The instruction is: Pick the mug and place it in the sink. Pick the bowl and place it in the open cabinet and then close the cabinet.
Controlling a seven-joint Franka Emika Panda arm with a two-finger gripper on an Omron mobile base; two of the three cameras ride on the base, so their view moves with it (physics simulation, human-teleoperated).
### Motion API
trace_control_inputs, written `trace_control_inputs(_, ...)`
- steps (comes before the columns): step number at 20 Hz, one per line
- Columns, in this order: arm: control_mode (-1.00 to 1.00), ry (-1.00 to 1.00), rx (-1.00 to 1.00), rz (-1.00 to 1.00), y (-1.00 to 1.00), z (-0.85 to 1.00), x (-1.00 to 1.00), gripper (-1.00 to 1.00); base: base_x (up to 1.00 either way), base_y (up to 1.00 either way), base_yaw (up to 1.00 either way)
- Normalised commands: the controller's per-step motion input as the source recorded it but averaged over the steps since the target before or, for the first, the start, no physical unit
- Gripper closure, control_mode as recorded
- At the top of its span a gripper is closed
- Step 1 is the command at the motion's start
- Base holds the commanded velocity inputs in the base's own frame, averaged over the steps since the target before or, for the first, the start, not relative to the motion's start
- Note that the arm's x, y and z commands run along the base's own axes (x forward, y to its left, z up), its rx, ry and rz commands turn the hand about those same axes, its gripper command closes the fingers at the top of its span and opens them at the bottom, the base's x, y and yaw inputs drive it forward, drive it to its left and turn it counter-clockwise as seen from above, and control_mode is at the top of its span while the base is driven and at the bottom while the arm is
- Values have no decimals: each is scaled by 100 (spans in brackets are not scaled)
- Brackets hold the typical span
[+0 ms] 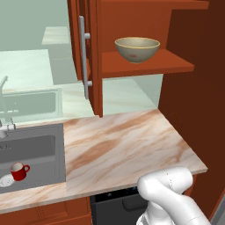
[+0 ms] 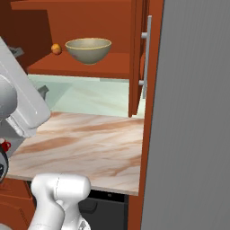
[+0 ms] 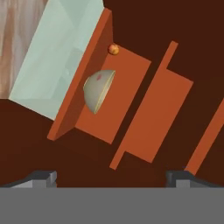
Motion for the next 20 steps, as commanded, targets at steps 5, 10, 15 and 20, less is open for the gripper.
trace_control_inputs(5,-100,0,0,-10,-36,0,-7,-100,0,0,0)
trace_control_inputs(10,-100,0,0,-23,-23,0,0,-100,0,0,0)
trace_control_inputs(15,-100,0,0,-24,-16,0,-2,-100,0,0,0)
trace_control_inputs(20,-100,0,0,-16,-12,0,-12,-100,0,0,0)
